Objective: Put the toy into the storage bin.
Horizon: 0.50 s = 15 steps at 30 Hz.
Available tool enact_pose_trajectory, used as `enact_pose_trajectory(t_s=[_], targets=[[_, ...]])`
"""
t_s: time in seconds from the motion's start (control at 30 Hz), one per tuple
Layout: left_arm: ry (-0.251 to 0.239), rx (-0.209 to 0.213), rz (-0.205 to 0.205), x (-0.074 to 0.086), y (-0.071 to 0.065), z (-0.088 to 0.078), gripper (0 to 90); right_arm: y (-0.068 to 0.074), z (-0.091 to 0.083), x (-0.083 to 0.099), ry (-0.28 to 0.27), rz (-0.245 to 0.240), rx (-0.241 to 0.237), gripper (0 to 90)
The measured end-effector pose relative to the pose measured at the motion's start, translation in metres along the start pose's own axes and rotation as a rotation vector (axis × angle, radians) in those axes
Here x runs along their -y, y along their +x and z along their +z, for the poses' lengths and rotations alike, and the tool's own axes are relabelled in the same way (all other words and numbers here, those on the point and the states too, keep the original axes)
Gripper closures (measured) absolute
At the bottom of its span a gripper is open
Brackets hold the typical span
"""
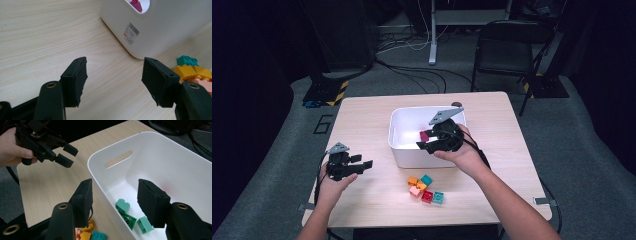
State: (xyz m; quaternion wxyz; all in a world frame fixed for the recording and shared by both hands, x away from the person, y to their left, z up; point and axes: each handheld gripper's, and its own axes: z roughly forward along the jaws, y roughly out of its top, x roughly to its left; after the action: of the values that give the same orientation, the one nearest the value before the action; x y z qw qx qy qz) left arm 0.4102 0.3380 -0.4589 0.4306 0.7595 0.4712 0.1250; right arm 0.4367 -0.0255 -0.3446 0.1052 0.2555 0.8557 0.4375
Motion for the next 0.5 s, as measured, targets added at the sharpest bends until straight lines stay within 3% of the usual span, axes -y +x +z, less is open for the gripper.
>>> enact_pose_trajectory(t_s=[0.5], targets=[[0.002,0.000,-0.001,0.000,0.000,0.000,35.9,0.015,-0.014,0.033,-0.012,0.016,-0.013,47.4]])
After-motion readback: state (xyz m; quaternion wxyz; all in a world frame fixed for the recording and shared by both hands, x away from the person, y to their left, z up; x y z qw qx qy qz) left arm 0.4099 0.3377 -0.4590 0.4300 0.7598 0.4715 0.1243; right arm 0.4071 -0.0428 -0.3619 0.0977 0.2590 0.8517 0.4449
